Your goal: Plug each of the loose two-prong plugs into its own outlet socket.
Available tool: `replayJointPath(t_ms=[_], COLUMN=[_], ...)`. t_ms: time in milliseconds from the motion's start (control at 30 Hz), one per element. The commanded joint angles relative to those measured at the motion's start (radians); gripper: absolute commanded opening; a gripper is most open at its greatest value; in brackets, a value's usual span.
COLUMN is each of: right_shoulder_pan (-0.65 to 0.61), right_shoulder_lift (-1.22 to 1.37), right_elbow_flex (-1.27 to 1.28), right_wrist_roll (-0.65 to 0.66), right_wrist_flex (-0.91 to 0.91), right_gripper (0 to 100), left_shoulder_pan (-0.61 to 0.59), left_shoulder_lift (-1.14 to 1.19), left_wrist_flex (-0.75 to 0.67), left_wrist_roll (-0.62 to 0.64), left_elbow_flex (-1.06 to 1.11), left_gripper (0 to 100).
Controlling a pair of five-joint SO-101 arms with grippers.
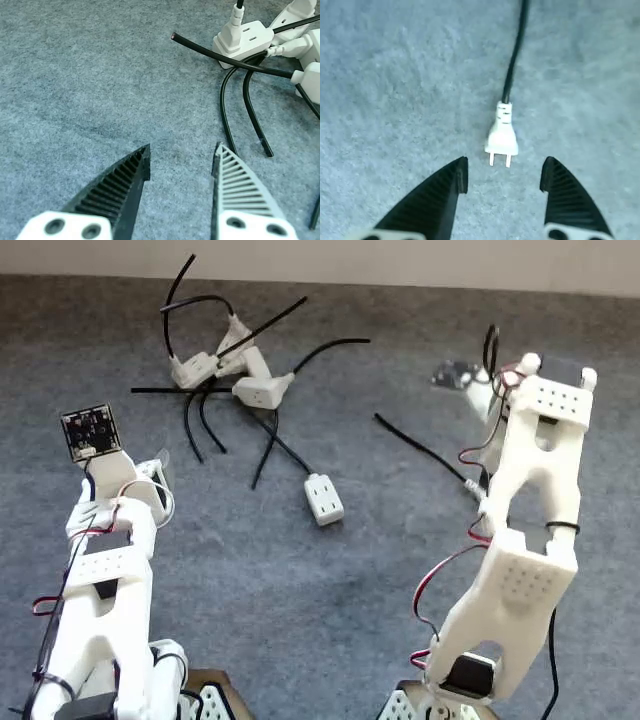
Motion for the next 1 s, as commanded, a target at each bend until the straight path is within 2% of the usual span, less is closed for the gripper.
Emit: replayJointPath(t_ms=[0, 267, 467, 633, 767, 833, 967], right_shoulder_pan=[0.028, 0.027, 0.039, 0.039, 0.044, 0.044, 0.045], right_shoulder_lift=[0.048, 0.16, 0.202, 0.239, 0.248, 0.249, 0.249], right_elbow_flex=[-0.004, -0.004, -0.004, 0.004, 0.007, 0.024, 0.127], right_wrist_roll=[0.025, 0.031, 0.023, 0.023, 0.015, -0.049, -0.087], right_wrist_flex=[-0.03, -0.054, -0.194, -0.196, -0.196, -0.196, -0.208], right_gripper=[22.7, 22.7, 22.4, 22.1, 12.7, 8.3, 7.4], left_shoulder_pan=[0.027, 0.028, 0.028, 0.028, 0.028, 0.028, 0.028], left_shoulder_lift=[-0.008, -0.007, -0.007, -0.007, -0.007, -0.007, -0.008], left_wrist_flex=[-0.025, -0.025, -0.025, -0.025, -0.025, -0.025, -0.025], left_wrist_roll=[0.003, 0.003, 0.003, 0.003, 0.003, 0.003, 0.003], left_elbow_flex=[-0.002, -0.002, -0.002, -0.002, -0.002, -0.002, -0.002], left_gripper=[21, 21, 21, 21, 21, 21, 21])
